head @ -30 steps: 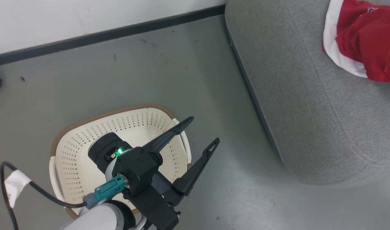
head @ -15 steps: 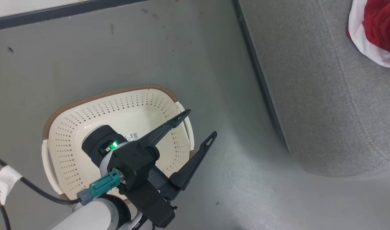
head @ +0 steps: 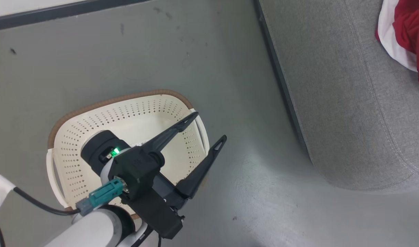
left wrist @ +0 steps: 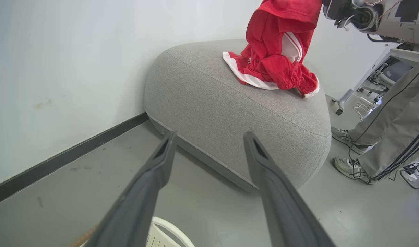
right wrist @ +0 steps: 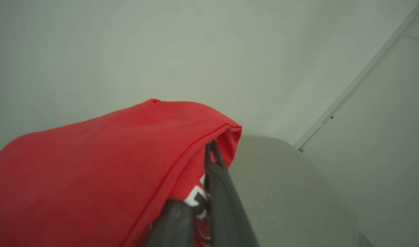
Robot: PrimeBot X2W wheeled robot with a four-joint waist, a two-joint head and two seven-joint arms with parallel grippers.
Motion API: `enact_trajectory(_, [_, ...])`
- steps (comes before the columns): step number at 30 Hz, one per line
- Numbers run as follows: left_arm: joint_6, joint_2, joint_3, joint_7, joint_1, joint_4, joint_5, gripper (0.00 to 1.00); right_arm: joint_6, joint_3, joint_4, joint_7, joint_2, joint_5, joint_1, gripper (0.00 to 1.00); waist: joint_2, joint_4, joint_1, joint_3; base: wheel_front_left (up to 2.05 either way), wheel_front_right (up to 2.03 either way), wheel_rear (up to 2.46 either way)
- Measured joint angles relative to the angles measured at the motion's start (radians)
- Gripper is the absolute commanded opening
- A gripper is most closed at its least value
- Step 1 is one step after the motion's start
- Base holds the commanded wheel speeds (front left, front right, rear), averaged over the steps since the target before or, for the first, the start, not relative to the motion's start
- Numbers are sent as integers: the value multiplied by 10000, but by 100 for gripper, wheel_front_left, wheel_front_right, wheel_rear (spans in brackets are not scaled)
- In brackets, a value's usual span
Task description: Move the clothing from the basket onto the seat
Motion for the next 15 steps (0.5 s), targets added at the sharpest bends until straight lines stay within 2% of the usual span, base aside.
enact_trajectory(10, [-6, 59, 71, -94, 0, 130, -44, 100, -25, 800, 1350, 1703, 236, -443, 45, 0, -1, 82, 0, -128, 0, 0, 0])
enact_trajectory(15, [-58, 92, 138, -174, 0, 301, -79, 100, 142, 1141, 1678, 2512, 629, -462, 123, 0, -1, 139, 0, -247, 0, 0, 0])
